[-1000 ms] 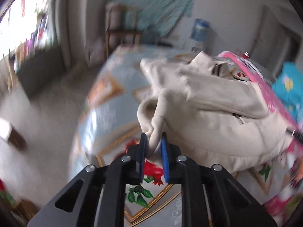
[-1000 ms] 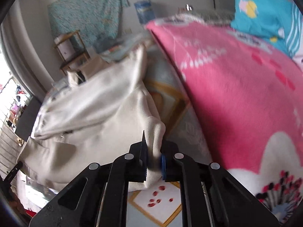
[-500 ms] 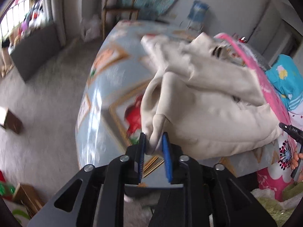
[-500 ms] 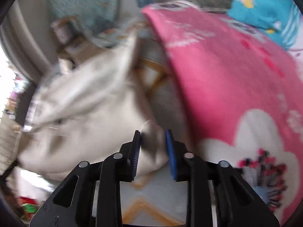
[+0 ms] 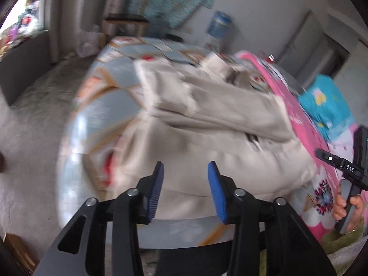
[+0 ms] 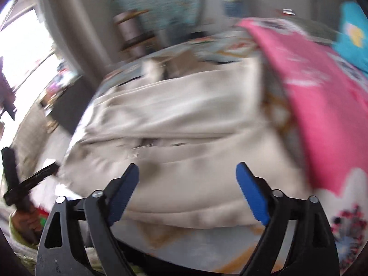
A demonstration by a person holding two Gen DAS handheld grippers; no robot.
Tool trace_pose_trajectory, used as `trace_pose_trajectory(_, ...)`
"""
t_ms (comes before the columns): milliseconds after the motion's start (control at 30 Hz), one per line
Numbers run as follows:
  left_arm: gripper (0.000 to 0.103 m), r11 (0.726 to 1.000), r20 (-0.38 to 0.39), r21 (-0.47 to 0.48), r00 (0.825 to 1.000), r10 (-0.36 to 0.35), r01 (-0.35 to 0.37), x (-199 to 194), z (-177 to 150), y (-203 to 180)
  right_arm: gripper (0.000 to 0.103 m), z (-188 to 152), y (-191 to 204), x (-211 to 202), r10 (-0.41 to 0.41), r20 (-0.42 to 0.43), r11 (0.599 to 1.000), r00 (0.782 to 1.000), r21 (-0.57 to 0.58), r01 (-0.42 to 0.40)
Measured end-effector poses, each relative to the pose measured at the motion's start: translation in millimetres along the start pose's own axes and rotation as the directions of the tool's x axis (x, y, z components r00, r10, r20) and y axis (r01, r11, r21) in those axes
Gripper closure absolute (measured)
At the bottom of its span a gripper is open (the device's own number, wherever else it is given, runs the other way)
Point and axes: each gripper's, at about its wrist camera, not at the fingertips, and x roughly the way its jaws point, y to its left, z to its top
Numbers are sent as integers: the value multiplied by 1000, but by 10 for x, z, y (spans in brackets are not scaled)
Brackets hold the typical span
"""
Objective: Fold large clothes
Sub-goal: 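Open both tools and lay the folded hem flat on the jacket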
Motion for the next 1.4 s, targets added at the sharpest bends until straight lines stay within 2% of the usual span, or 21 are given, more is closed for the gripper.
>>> trace_pose_trajectory(67, 52, 999, -60, 46, 998, -15, 18, 196, -5, -211, 16, -41, 227, 147, 23, -32, 999, 999, -48, -24)
trace_pose_trajectory(100, 51, 997, -80, 75, 997, -12, 18, 281, -14, -311, 16, -50, 289, 202, 22, -44, 998, 999, -60, -25)
trace_pose_trajectory(167, 44, 992, -104, 129, 995, 6, 7, 394, -44, -454, 16, -98, 428, 333, 23, -79, 995, 997, -91, -31)
trace_pose_trajectory(267, 39, 984, -118, 175, 992, 44, -23, 507, -77, -554, 16, -187, 528, 407, 4, -114, 994, 993, -106, -16)
trace_pose_trajectory(767, 36, 971, -144, 224, 983, 113, -79, 689, -99, -587, 16, -246, 587, 590, -2, -153, 993, 988, -117, -16)
trace_pose_trajectory(1000, 35, 969, -137, 233, 984, 117, -83, 708, -109, -589, 16, -246, 636, 622, 6, -149, 993, 989, -116, -23)
trace_pose_trajectory(1400, 35, 964, -91, 247, 988, 121, -95, 711, -162, -606, 50, -264, 604, 755, 7, -168, 995, 986, -95, -23)
